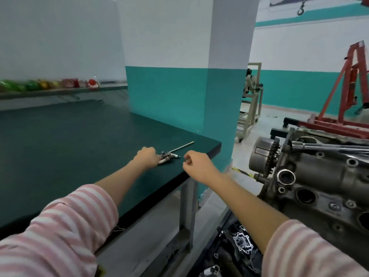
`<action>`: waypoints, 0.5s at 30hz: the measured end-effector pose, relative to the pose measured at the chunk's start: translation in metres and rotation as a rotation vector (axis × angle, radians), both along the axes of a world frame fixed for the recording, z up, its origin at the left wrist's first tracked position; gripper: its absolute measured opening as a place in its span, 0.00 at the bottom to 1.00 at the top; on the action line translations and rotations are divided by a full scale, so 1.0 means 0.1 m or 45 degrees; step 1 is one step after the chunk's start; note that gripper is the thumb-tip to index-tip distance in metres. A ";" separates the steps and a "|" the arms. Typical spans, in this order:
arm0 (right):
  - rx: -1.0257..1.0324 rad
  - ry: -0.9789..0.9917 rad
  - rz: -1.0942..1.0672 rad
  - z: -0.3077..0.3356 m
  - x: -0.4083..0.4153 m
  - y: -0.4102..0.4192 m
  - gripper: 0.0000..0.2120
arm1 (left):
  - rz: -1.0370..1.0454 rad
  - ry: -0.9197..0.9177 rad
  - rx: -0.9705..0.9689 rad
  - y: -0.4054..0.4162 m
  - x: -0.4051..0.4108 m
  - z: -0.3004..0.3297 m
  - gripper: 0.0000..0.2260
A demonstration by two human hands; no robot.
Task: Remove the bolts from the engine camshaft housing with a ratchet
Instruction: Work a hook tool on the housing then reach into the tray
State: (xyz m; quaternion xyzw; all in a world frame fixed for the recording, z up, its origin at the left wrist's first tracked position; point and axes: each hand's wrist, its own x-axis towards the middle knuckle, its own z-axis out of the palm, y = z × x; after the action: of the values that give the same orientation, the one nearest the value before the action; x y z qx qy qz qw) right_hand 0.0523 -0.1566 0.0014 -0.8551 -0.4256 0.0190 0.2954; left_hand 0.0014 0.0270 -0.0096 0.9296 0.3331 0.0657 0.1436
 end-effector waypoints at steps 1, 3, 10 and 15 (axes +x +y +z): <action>-0.006 0.036 0.021 -0.08 0.03 0.11 0.15 | 0.049 0.024 0.030 0.08 -0.03 -0.05 0.13; -0.036 0.048 0.090 -0.24 0.07 0.31 0.18 | 0.118 0.074 0.078 0.24 -0.06 -0.14 0.14; -0.163 -0.044 0.175 -0.58 -0.04 0.86 0.15 | 0.098 0.209 0.342 0.48 -0.06 -0.34 0.11; -0.133 -0.099 0.162 -0.68 -0.14 0.93 0.15 | 0.031 0.207 0.380 0.56 -0.15 -0.34 0.09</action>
State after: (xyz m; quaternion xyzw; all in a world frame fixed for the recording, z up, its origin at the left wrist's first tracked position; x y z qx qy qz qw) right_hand 0.0383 -0.0634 -0.0664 -0.8407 -0.4887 0.0269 0.2318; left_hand -0.0134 0.0833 -0.0440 0.9387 0.3415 0.0407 -0.0243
